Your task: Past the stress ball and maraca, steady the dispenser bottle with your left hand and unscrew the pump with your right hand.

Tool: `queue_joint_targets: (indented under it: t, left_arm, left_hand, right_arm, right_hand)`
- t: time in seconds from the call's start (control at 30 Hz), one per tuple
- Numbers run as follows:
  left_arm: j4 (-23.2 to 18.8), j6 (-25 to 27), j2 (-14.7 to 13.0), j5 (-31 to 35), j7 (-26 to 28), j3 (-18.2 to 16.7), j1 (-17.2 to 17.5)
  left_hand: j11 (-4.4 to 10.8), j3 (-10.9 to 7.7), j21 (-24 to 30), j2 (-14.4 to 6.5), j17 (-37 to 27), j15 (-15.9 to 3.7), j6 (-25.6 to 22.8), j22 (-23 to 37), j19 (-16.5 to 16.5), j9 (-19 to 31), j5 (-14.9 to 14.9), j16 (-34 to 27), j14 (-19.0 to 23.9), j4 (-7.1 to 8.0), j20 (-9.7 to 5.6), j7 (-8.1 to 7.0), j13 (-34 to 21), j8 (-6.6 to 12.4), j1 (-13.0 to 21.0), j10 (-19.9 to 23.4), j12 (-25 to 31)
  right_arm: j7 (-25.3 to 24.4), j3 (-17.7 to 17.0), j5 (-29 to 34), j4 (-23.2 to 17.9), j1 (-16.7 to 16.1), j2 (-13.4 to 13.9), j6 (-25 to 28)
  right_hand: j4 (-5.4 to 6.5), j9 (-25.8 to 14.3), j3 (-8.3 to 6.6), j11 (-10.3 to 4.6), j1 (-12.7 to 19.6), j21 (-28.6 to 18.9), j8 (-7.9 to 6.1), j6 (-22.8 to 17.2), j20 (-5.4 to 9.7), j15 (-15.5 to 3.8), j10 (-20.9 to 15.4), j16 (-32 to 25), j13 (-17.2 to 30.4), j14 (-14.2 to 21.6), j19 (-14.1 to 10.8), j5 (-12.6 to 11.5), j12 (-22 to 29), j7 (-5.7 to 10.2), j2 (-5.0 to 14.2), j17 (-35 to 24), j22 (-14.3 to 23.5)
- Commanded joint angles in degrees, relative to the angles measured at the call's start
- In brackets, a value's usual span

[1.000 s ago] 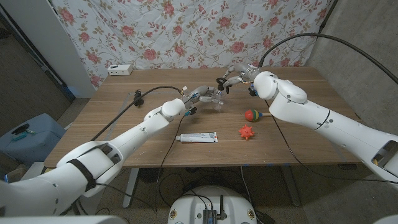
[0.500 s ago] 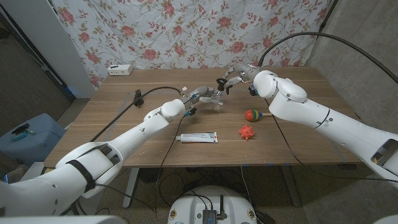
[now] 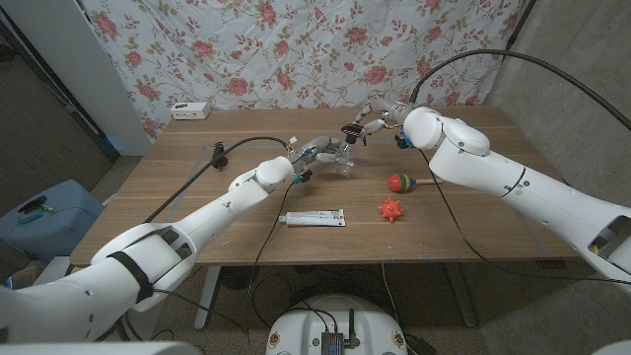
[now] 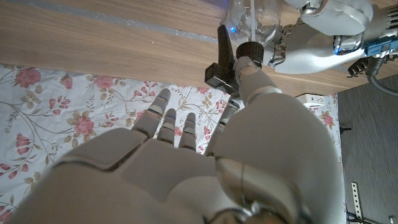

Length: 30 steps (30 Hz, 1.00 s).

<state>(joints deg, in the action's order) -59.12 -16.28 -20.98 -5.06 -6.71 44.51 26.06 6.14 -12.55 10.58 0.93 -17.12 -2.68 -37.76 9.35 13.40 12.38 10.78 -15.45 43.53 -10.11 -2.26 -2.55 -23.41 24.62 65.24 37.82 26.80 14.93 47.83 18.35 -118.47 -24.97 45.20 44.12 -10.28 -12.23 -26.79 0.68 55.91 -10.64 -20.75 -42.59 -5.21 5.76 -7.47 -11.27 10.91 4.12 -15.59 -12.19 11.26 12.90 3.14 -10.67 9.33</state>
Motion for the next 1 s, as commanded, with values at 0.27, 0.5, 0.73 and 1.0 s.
queue_joint_targets:
  t: [0.27, 0.5, 0.73, 1.0]
  left_arm:
    - [0.4, -0.3, 0.2, 0.1, -0.2, 0.2, -0.2]
    - [0.2, -0.2, 0.2, 0.1, -0.2, 0.2, 0.0]
    - [-0.1, 0.0, 0.0, 0.1, -0.2, 0.2, 0.1]
    - [0.2, -0.2, 0.2, 0.1, -0.2, 0.3, 0.0]
  left_hand:
    - [1.35, -2.6, -0.2, -7.0, -0.3, -7.37, -3.8, 0.0, 0.2, 0.2, 0.4, -0.2, 2.3, 1.86, -5.55, 0.1, -4.0, 0.54, 1.0, 2.0, 0.4]
    - [1.36, -2.71, -0.2, -7.1, -0.3, -7.44, -3.8, 0.0, 0.2, 0.2, 0.4, -0.1, 2.3, 1.84, -5.57, 0.09, -4.0, 0.62, 0.9, 2.1, 0.4]
    - [1.35, -2.76, -0.2, -7.1, -0.4, -7.45, -3.7, 0.0, 0.2, 0.2, 0.4, 0.0, 2.4, 1.85, -5.54, 0.14, -4.1, 0.65, 0.8, 2.1, 0.4]
    - [1.27, -2.88, -0.2, -7.2, -0.5, -7.5, -3.8, 0.0, 0.2, 0.2, 0.4, 0.0, 2.4, 1.77, -5.43, 0.12, -4.2, 0.75, 0.9, 2.2, 0.4]
  right_arm:
    - [0.8, -1.9, -3.5, 1.3, 0.0, 0.1, -3.0]
    - [0.0, -2.4, -4.2, 1.6, -0.3, 0.0, -3.7]
    - [-0.7, -2.6, -4.5, 1.8, -0.5, -0.1, -4.4]
    - [-1.3, -2.9, -4.8, 2.1, -0.5, -0.2, -4.8]
  right_hand:
    - [0.0, 0.0, -1.1, -1.33, 1.9, -0.1, -0.42, -1.9, 0.64, -0.69, -0.5, -0.3, 0.2, 0.0, -0.1, -0.3, 0.3, -0.16, 0.91, -0.1, 0.2]
    - [0.08, 0.0, -1.43, -2.03, 2.9, -0.1, -0.82, -3.7, 0.92, -1.15, -1.3, -0.4, 0.1, 0.3, -0.3, -0.2, 0.5, -0.15, 1.64, -0.1, 0.2]
    - [0.0, 0.0, -1.69, -2.69, 4.0, -0.1, -1.16, -5.5, 1.21, -1.55, -2.1, -0.5, 0.1, 0.5, -0.4, -0.2, 0.6, -0.15, 2.06, -0.1, 0.2]
    - [-0.04, 0.0, -1.72, -3.41, 5.2, -0.2, -1.95, -8.7, 1.3, -1.91, -3.1, -0.7, 0.1, 1.3, -0.7, -0.1, 0.7, -0.2, 2.16, 0.0, 0.1]
